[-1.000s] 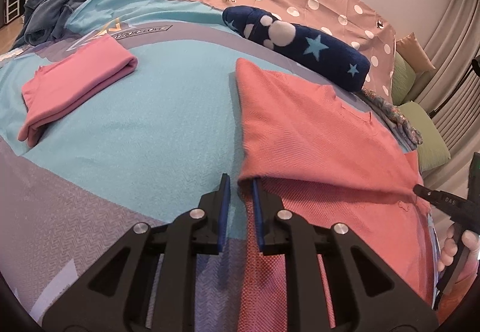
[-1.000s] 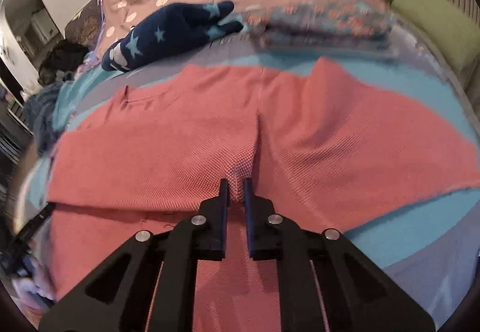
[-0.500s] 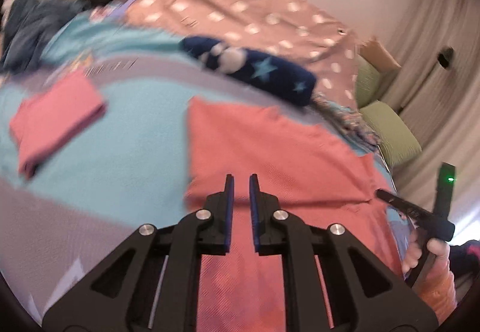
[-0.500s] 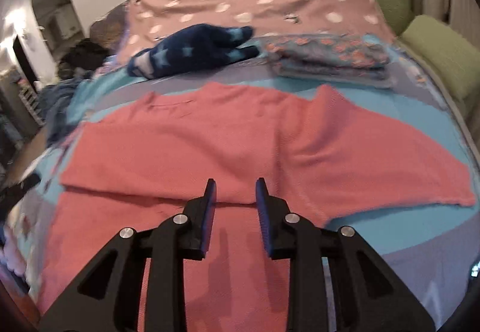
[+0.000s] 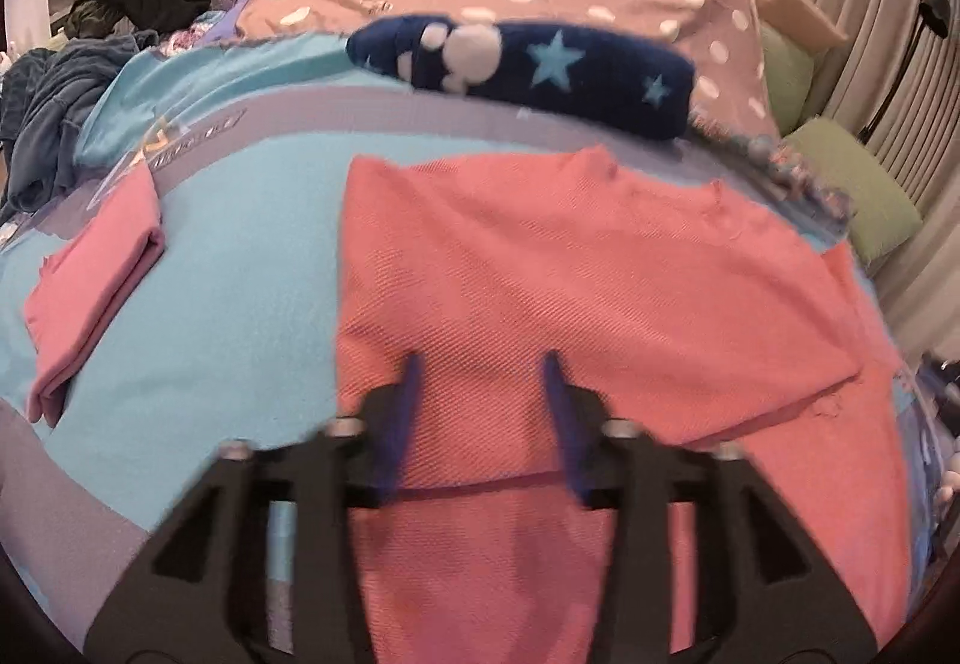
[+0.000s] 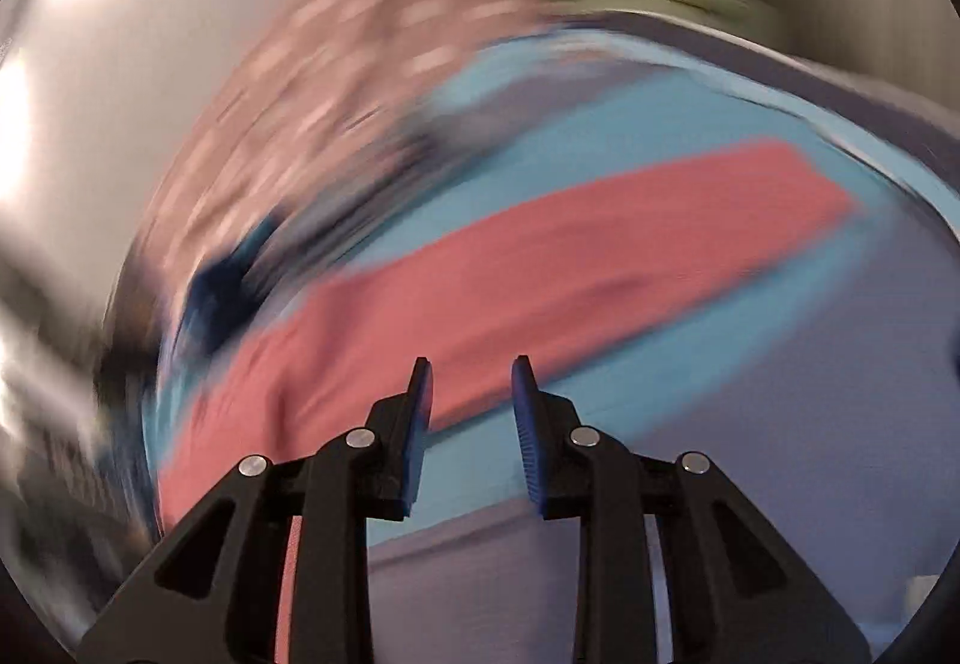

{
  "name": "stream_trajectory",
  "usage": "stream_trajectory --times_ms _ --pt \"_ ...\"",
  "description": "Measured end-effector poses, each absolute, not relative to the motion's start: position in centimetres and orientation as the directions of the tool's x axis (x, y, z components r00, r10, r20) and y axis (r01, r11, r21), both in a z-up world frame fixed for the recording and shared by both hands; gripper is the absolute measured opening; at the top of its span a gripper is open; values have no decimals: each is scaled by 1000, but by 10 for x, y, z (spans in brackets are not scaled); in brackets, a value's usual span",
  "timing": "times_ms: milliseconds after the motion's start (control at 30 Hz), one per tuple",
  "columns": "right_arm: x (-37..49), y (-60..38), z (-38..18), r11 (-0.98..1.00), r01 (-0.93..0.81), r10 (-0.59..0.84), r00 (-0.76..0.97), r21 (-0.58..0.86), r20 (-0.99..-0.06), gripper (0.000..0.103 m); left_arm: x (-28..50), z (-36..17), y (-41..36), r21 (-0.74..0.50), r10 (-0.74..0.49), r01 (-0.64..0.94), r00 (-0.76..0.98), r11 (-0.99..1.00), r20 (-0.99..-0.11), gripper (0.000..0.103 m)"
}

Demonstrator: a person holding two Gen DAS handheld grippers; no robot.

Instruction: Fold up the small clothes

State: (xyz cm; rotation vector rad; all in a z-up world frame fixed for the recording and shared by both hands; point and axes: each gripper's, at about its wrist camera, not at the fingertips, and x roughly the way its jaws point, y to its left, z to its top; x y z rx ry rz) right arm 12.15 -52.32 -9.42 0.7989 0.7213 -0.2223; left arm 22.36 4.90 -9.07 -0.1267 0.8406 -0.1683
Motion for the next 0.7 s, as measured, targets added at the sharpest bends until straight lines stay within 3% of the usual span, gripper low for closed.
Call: stream_trajectory --times_ms 133,233,500,600,667,700 --pt "95 -606 -123 468 609 -3 726 640 -688 33 227 -73 34 -185 -203 102 691 977 -694 64" --pt "98 -635 -140 379 626 18 731 681 -682 45 240 -74 25 -209 -204 77 682 975 -702 75" --pt "106 -657 -174 162 635 3 765 756 -643 51 258 -107 23 -160 -130 10 635 987 -762 80" --pt "111 -661 -175 186 647 -23 755 739 -655 37 260 -109 14 -104 -100 30 625 994 -774 87" --pt "118 -664 -176 214 664 -33 738 717 -674 9 261 -110 10 -81 -87 37 622 996 -778 89" --pt "120 -664 -177 226 660 -21 739 717 -673 5 261 -109 11 -84 -89 37 622 996 -778 89"
